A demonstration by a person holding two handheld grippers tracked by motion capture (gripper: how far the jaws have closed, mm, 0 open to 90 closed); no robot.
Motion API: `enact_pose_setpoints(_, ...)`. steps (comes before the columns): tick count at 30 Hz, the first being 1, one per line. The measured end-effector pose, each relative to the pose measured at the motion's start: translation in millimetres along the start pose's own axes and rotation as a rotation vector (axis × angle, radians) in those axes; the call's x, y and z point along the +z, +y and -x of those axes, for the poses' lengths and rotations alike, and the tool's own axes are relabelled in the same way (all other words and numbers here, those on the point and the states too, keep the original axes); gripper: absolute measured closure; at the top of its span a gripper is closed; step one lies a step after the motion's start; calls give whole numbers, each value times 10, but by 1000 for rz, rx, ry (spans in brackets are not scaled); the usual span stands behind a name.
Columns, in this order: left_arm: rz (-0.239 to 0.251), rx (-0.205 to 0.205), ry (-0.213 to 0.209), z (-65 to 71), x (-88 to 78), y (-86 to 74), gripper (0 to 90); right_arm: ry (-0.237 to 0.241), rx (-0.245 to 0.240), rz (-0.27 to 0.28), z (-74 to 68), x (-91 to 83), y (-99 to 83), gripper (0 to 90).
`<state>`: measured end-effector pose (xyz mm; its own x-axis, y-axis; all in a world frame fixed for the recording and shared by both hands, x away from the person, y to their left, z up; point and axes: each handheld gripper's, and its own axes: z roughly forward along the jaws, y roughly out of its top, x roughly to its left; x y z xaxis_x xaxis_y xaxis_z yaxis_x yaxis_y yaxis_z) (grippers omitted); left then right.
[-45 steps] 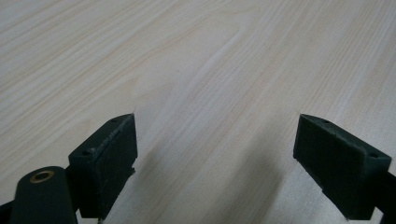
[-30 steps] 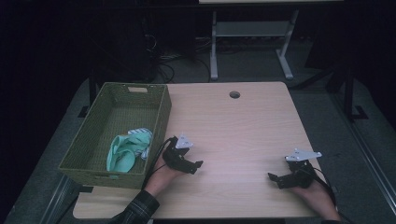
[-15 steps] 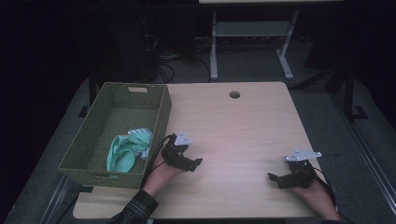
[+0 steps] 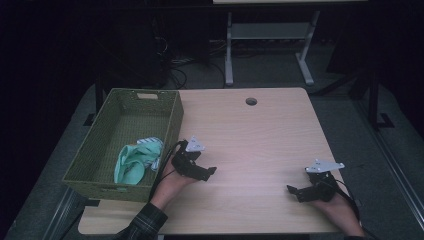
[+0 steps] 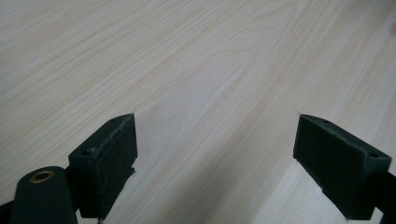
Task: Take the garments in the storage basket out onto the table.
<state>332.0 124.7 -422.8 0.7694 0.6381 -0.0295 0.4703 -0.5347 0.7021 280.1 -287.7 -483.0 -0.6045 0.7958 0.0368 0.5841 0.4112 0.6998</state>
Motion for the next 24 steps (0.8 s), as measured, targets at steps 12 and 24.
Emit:
enact_pose_setpoints(12,10,2,-28,-12,-76,93,128,0,0,0,0,0,0,12)
enact_pose_setpoints(24,17,15,-47,-19,-161,211,128,0,0,0,0,1,0,12)
